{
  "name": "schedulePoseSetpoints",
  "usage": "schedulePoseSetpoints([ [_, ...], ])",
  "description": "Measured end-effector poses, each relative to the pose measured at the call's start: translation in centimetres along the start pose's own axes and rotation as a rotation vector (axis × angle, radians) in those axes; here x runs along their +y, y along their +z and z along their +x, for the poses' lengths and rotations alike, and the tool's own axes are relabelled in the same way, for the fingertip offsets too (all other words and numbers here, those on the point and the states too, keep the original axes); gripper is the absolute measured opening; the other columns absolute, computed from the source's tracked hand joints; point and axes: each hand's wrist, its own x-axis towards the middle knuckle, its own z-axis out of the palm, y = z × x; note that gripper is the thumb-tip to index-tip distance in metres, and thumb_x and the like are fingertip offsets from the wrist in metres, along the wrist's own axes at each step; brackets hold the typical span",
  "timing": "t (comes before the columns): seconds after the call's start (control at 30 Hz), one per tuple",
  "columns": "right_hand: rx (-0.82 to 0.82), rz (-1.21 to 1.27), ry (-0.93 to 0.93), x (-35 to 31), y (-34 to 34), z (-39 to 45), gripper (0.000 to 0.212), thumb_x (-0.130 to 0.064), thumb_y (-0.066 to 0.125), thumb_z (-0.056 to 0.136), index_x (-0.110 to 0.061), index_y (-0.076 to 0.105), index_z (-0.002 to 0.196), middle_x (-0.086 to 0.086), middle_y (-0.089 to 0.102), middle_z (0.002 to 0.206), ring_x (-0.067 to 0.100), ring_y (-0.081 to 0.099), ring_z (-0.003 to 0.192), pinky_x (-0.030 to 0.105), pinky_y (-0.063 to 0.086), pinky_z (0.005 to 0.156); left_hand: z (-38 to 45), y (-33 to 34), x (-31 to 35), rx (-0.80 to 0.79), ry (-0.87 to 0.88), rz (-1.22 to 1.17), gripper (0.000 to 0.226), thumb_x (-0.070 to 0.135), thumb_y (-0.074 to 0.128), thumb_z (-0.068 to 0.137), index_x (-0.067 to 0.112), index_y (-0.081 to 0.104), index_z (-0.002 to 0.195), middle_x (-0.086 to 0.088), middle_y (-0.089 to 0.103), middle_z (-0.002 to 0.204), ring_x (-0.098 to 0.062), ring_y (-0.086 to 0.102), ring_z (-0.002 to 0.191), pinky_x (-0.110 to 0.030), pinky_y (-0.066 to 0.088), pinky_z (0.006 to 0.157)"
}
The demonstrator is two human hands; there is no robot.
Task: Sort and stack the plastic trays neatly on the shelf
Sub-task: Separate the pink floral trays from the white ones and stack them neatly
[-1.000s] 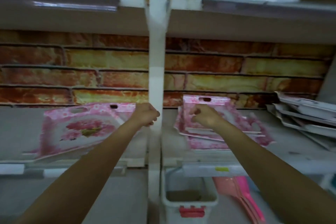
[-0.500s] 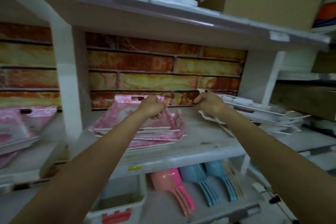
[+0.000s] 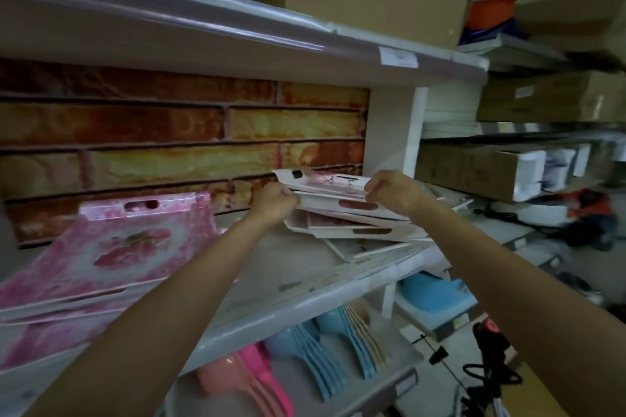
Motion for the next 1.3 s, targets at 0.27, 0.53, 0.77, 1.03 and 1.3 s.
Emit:
schedulePoseSetpoints([
  [0.27, 0.025, -0.098, 0.075, 4.8, -2.5, 7.0, 0.013, -0.011, 0.061, 0.086, -0.010, 0.067, 0.097, 0.010, 0.065, 0.110, 0.028, 0.060, 0.106, 0.038, 0.050, 0.094, 8.5, 3.8, 1.7, 0.063, 0.013, 0.032, 0.014, 0.017, 0.049, 0.086, 0.017, 0.058, 0.074, -0.004, 0.059, 0.083, -0.023, 0.055, 0.080, -0.024, 0.036, 0.064],
  [0.53, -0.106, -0.343, 0.122, 7.1, -2.9, 14.0, 0.033, -0.018, 0.055, 0.092, -0.003, 0.060, 0.120, 0.012, 0.056, 0.130, 0.028, 0.054, 0.116, 0.033, 0.045, 0.098, 16.9, 6.2, 1.7, -0.254, 0.140, 0.097, 0.005, 0.009, 0.068, 0.082, 0.008, 0.068, 0.077, -0.007, 0.060, 0.095, -0.013, 0.056, 0.079, -0.026, 0.044, 0.077],
  [0.77, -0.279, -0.447, 0.122, 8.6, -2.0, 17.3, 0.038, -0.027, 0.057, 0.092, -0.007, 0.058, 0.124, 0.009, 0.050, 0.133, 0.030, 0.053, 0.117, 0.040, 0.049, 0.097, 18.2, 10.0, 2.1, -0.511, 0.421, 0.514, 0.031, 0.031, 0.081, 0.071, 0.017, 0.069, 0.097, 0.008, 0.059, 0.079, -0.012, 0.055, 0.081, -0.014, 0.039, 0.062],
  [1.03, -0.427, -0.519, 0.118, 8.3, -2.9, 19.3, 0.042, -0.034, 0.053, 0.093, -0.019, 0.049, 0.132, 0.000, 0.038, 0.142, 0.025, 0.045, 0.126, 0.041, 0.046, 0.102, 17.5, 9.8, 2.8, -0.318, 0.629, 0.798, 0.016, 0.018, 0.068, 0.077, 0.019, 0.070, 0.093, 0.004, 0.050, 0.081, -0.017, 0.048, 0.081, -0.024, 0.032, 0.066],
  [1.3, -0.455, -0.700, 0.109, 8.8, -3.8, 20.2, 0.036, -0.033, 0.049, 0.094, -0.009, 0.056, 0.120, 0.007, 0.051, 0.128, 0.029, 0.053, 0.112, 0.029, 0.043, 0.081, 16.5, 6.6, 2.3, -0.266, 0.395, 0.749, 0.016, 0.021, 0.069, 0.079, 0.019, 0.071, 0.095, 0.018, 0.046, 0.061, -0.009, 0.049, 0.066, -0.021, 0.035, 0.053],
])
